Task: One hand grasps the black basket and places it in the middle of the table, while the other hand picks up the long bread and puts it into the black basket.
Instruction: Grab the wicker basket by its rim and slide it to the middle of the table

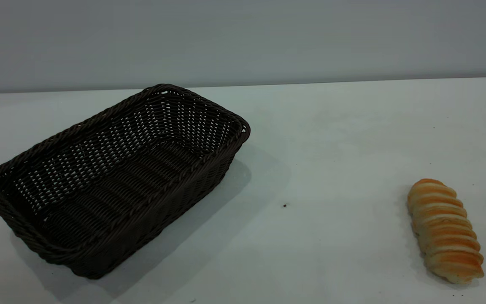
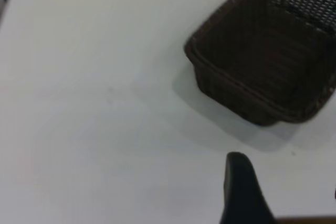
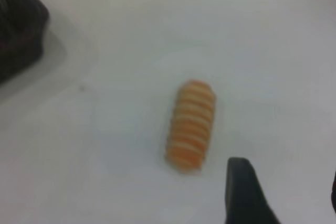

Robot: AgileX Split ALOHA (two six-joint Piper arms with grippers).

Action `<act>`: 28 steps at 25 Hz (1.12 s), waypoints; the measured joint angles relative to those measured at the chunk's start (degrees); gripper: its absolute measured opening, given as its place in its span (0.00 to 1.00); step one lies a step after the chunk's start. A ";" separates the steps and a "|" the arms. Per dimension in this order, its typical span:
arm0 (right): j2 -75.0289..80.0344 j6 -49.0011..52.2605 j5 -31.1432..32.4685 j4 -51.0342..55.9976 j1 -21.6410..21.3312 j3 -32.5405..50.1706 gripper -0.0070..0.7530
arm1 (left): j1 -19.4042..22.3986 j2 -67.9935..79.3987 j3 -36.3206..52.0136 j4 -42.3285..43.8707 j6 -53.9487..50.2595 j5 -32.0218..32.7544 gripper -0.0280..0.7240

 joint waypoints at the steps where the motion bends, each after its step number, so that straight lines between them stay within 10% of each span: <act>1: 1.57 -0.55 -0.84 0.66 0.00 0.00 0.51 | 0.00 1.56 0.00 -0.46 -0.49 0.21 0.69; 28: 38.96 -15.00 -15.34 11.93 0.00 0.00 0.66 | 0.00 74.57 -14.59 -6.20 -7.83 -18.73 0.69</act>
